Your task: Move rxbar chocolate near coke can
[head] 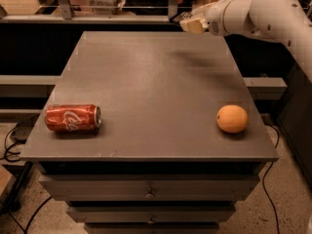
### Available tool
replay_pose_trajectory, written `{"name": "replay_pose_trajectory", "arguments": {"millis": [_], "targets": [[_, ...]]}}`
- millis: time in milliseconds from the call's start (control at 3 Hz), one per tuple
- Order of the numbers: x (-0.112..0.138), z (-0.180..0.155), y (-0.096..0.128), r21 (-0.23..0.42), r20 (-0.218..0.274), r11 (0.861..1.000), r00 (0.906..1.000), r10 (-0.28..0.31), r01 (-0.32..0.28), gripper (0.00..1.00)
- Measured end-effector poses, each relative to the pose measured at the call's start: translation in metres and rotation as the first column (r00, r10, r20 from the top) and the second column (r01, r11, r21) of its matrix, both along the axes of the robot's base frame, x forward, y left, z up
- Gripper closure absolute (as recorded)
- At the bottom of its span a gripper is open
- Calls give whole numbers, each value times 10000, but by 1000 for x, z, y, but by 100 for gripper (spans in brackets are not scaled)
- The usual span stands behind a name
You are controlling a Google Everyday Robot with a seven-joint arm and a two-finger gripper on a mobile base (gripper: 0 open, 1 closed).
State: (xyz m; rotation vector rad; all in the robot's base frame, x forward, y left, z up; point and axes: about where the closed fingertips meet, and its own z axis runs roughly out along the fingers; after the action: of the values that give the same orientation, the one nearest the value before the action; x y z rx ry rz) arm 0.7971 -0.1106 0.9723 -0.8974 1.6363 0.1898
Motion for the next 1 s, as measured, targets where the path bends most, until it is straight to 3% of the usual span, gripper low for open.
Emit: {"name": "replay_pose_trajectory", "arguments": {"millis": [333, 667, 1000], "targets": [[-30, -2, 24, -375, -44, 9926, 9934, 1150, -1151, 100], [-76, -9, 60, -882, -172, 9563, 9604, 2782, -2786, 100], [-129, -31, 98, -1191, -708, 8860, 8939, 4426, -4481, 100]]}}
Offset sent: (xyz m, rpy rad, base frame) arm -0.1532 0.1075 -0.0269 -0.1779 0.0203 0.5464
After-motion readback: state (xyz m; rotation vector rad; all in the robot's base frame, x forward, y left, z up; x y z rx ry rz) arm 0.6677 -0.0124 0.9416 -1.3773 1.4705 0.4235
